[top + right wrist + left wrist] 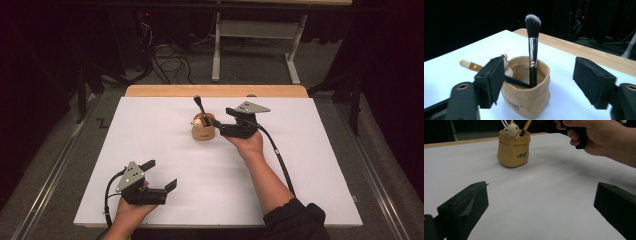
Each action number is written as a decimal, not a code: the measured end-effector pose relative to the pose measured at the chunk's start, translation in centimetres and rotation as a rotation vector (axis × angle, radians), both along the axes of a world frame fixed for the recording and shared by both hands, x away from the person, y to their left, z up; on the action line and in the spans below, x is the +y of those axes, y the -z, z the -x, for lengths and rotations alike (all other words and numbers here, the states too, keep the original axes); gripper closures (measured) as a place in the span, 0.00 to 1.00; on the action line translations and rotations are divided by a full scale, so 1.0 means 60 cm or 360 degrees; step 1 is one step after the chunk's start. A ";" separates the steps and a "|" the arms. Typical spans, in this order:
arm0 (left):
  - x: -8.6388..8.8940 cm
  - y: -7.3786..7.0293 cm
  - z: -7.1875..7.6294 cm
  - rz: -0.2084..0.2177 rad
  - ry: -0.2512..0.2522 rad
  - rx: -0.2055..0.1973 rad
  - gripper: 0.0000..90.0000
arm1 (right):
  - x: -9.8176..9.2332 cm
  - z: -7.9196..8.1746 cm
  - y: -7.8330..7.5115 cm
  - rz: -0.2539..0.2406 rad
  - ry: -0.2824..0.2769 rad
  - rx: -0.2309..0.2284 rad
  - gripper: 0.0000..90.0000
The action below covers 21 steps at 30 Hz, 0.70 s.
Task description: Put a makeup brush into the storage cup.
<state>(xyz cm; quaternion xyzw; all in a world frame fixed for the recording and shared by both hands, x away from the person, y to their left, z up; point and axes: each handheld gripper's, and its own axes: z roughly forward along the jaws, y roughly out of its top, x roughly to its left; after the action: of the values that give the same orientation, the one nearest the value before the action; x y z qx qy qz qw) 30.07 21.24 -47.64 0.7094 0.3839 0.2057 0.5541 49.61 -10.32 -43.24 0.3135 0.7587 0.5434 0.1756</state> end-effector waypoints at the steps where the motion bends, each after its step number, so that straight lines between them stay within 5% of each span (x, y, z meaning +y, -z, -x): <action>1: 0.000 0.000 0.000 0.0000 -0.0001 0.0000 0.00 | -0.003 0.003 0.000 0.0004 0.0009 0.0007 0.23; 12: -0.002 0.001 -0.002 -0.0022 0.0004 0.0002 0.00 | -0.039 0.040 0.009 0.0052 0.0042 0.0043 0.00; 21: -0.004 0.003 -0.004 -0.0036 0.0002 0.0012 0.00 | -0.071 0.084 0.007 0.0055 0.0022 0.0011 0.00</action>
<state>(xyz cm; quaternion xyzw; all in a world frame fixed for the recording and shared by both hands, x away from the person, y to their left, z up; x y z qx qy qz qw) 30.31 20.99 -47.84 0.7167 0.3832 0.2070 0.5446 44.54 -14.56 -43.65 0.3176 0.7664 0.5278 0.1821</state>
